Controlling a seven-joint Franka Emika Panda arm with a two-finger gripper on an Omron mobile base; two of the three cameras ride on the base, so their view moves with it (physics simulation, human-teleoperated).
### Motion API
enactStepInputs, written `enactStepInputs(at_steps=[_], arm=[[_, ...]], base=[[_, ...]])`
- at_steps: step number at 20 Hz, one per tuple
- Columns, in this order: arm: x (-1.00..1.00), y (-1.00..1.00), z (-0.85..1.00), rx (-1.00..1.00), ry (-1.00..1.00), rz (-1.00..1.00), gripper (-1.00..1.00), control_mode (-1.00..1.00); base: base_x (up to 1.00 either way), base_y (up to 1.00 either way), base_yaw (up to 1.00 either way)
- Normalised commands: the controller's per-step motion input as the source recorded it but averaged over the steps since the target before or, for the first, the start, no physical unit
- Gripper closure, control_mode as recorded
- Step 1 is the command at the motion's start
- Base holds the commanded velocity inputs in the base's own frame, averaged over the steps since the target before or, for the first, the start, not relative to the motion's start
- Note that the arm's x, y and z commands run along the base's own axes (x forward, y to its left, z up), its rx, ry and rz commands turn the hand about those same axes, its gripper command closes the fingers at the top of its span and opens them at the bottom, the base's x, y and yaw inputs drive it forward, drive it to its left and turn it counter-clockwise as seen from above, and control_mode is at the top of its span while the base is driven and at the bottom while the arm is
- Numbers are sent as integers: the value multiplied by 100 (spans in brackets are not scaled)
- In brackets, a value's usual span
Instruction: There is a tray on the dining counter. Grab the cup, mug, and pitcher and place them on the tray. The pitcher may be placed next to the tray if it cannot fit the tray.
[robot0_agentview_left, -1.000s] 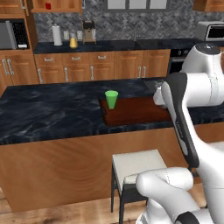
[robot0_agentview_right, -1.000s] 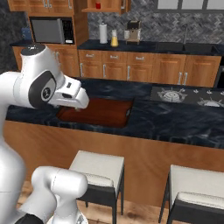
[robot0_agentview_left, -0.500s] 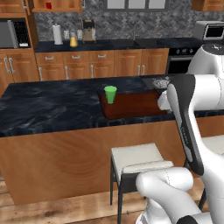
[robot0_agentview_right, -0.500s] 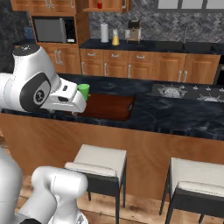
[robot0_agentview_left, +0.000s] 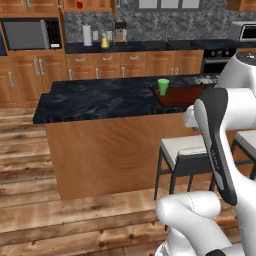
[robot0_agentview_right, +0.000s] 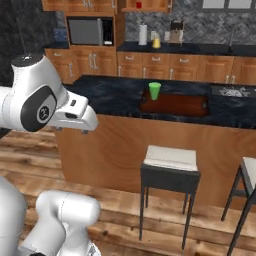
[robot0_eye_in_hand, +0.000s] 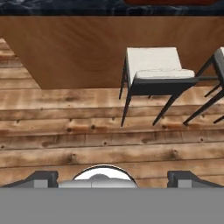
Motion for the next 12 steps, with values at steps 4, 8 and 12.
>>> enactStepInputs(at_steps=[4, 8, 12], arm=[[0, 0, 0, 0, 0, 0, -100, 100], [0, 0, 0, 0, 0, 0, -100, 100], [0, 0, 0, 0, 0, 0, -100, 100]], base=[[4, 100, 1], [45, 100, 4], [92, 100, 3]])
